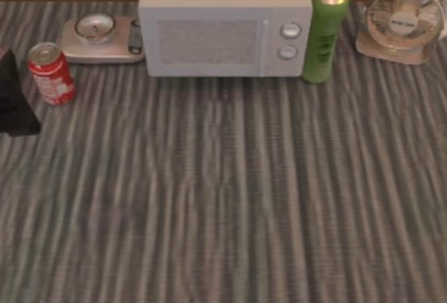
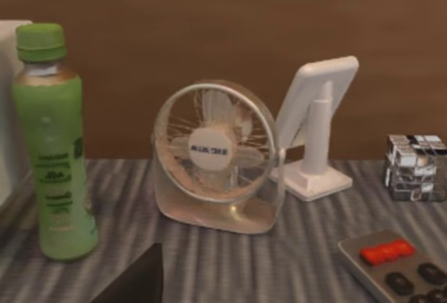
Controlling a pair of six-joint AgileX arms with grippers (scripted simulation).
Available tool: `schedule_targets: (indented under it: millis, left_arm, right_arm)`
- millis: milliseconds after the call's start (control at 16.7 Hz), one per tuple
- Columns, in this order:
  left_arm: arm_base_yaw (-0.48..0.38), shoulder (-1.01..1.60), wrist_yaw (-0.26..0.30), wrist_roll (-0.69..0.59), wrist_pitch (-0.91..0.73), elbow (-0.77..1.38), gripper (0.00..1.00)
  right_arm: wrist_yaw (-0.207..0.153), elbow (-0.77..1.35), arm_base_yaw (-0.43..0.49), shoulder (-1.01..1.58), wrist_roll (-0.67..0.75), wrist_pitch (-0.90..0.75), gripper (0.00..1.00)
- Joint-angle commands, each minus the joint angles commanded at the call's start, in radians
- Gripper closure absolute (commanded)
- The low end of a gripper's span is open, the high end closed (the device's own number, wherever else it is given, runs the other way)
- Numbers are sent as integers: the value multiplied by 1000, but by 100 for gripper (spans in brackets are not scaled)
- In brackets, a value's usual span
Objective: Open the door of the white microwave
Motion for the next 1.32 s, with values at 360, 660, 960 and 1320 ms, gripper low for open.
schedule_targets:
  millis: [360, 660, 960, 1320]
  left_arm:
    - [-263, 625, -234, -130, -43, 419, 0]
    - [-459, 1105, -410, -230, -70, 735, 0]
    - [-585, 1402, -523, -302, -71, 954, 0]
    - [-609, 1457, -545, -318, -69, 1000, 0]
  right_arm:
    - [0, 0, 0, 0, 0, 0, 0]
    - [0, 0, 0, 0, 0, 0, 0]
    - [0, 0, 0, 0, 0, 0, 0]
    - [0, 0, 0, 0, 0, 0, 0]
